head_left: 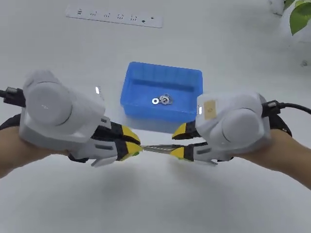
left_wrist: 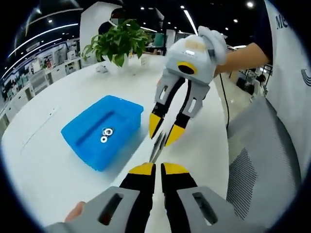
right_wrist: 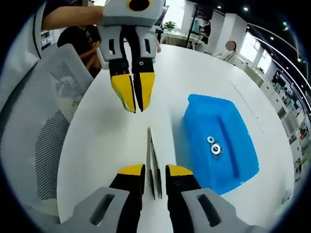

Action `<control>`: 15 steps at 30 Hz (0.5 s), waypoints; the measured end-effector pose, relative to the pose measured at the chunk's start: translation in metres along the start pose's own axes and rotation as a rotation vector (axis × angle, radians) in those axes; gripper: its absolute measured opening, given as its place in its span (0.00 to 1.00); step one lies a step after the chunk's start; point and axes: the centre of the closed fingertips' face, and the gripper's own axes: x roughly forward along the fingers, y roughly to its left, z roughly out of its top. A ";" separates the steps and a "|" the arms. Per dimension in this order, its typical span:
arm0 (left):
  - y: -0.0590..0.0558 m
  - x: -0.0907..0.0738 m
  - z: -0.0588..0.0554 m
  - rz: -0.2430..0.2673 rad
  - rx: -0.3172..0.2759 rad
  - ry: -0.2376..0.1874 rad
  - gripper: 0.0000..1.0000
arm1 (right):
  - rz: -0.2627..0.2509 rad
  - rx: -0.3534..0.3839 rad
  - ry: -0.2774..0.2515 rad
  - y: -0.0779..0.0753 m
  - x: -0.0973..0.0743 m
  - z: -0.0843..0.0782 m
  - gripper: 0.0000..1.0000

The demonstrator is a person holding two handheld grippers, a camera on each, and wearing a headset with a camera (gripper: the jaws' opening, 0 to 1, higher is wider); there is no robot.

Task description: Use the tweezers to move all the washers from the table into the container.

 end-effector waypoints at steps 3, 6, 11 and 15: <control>0.000 -0.013 0.003 0.041 -0.002 -0.019 0.11 | -0.041 0.097 -0.058 0.000 -0.020 0.006 0.18; 0.013 -0.031 0.013 0.173 0.081 -0.063 0.14 | -0.069 0.102 -0.058 0.003 -0.037 0.004 0.23; 0.010 -0.048 0.012 0.220 0.127 -0.035 0.26 | -0.108 0.063 -0.008 0.020 -0.066 -0.009 0.28; 0.006 -0.056 0.007 0.239 0.133 -0.021 0.34 | -0.145 0.083 -0.008 0.031 -0.081 -0.008 0.35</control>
